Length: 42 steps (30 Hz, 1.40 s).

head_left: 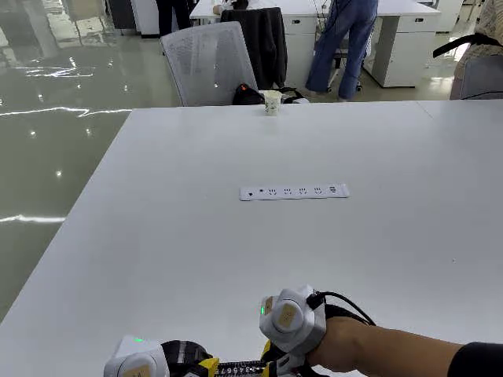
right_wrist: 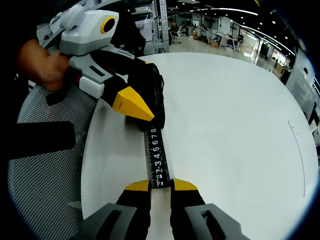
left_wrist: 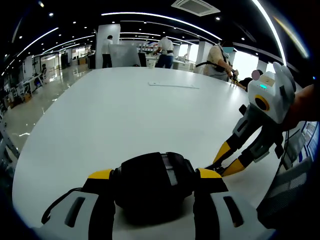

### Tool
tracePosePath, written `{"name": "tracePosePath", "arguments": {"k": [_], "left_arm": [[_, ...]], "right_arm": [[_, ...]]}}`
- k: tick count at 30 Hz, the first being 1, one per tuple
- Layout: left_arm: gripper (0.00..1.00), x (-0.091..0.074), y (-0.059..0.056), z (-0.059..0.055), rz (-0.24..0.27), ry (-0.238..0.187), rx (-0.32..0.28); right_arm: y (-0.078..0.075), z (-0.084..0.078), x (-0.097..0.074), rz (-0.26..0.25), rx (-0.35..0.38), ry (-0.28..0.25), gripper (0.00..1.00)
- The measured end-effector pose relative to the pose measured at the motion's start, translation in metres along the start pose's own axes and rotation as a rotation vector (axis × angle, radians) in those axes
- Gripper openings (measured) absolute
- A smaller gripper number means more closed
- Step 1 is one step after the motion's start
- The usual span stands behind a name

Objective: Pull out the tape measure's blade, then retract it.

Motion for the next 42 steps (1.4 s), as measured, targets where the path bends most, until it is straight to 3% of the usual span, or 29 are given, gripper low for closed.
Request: {"name": "tracePosePath", "arguments": {"k": [42], "left_arm": [[0.59, 0.002, 0.0, 0.0, 0.001, 0.003, 0.003]], "right_arm": [[0.003, 0.015, 0.01, 0.008, 0.021, -0.035, 0.11]]}}
Point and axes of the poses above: the centre of the closed fingertips' face, and the gripper's own axes: x roughly forward along the fingers, y roughly to its left, z roughly out of its top, the point moved 2 cm from there along -x, roughly backward along the fingers, and after that the axes turned 6 degrees about x, right-handed, at the moved point
